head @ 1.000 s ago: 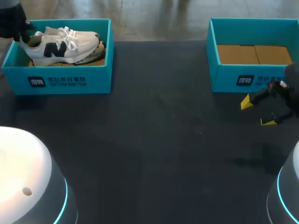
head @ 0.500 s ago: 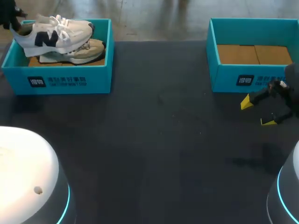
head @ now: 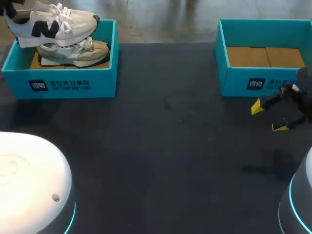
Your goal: Take the shoe out of the shoebox, open the shoe tongue, remove and reinsert the insole, then place the shoe into the shoebox
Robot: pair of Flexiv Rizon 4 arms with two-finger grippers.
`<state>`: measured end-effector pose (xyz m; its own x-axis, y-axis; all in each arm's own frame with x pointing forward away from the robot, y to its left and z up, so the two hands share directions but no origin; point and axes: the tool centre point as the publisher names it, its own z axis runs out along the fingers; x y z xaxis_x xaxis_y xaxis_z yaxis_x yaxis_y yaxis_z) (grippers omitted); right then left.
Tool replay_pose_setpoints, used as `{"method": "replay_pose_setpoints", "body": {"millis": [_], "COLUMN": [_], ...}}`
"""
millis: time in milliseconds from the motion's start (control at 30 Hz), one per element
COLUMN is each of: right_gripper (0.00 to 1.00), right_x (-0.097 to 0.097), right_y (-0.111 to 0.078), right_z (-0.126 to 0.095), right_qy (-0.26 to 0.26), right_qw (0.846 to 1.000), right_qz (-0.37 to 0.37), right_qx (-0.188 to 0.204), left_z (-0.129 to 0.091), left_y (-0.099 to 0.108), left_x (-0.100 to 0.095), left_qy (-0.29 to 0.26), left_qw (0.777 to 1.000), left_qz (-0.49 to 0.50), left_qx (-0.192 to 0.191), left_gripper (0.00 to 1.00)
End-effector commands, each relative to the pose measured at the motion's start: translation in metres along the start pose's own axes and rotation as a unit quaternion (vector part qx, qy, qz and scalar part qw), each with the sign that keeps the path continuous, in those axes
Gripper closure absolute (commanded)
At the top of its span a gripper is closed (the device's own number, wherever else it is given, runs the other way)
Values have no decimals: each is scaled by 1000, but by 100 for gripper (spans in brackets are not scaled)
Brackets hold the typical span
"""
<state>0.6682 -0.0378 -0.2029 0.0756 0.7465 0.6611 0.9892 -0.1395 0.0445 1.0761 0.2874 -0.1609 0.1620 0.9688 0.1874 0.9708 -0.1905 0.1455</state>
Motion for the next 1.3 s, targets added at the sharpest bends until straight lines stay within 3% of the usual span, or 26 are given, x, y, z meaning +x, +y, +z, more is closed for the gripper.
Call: {"method": "replay_pose_setpoints", "body": {"millis": [33, 233, 700, 933, 1300], "right_gripper": [0, 0, 0, 0, 0], "right_x": [0, 0, 0, 0, 0], "right_y": [-1, -1, -1, -1, -1], "right_z": [1, 1, 1, 1, 1], "right_qy": [-2, -2, -2, -2, -2], "right_qw": [1000, 1000, 1000, 1000, 1000], "right_qz": [0, 0, 0, 0, 0], "right_qx": [0, 0, 0, 0, 0], "left_z": [-27, -49, -89, -96, -89], "left_y": [-27, -53, -117, -141, -155], "left_x": [-12, -36, -119, -160, -215], "left_qy": [21, 30, 38, 46, 53], "left_qw": [1000, 999, 999, 997, 997], "left_qz": [1, 9, 35, 56, 58], "left_qx": [-3, -5, -14, -25, -9], "left_gripper": [100, 100, 100, 100, 100]}}
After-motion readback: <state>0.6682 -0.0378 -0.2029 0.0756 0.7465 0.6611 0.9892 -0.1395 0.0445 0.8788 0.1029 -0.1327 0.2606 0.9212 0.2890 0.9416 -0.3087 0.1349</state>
